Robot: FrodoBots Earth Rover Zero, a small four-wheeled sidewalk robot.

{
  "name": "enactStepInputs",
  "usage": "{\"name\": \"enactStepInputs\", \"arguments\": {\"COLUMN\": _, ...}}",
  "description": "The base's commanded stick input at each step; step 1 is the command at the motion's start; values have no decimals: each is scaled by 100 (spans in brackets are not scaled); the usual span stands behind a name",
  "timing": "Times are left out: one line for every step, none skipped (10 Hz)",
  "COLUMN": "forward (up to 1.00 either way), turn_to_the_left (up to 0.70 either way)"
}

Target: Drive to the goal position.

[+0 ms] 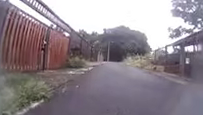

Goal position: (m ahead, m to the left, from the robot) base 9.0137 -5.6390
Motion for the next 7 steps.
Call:
{"name": "enactStepInputs", "arguments": {"forward": 50, "turn_to_the_left": 1}}
{"name": "enactStepInputs", "arguments": {"forward": 50, "turn_to_the_left": 1}}
{"name": "enactStepInputs", "arguments": {"forward": 50, "turn_to_the_left": 1}}
{"name": "enactStepInputs", "arguments": {"forward": 50, "turn_to_the_left": 1}}
{"name": "enactStepInputs", "arguments": {"forward": 50, "turn_to_the_left": 1}}
{"name": "enactStepInputs", "arguments": {"forward": 50, "turn_to_the_left": 1}}
{"name": "enactStepInputs", "arguments": {"forward": 50, "turn_to_the_left": 1}}
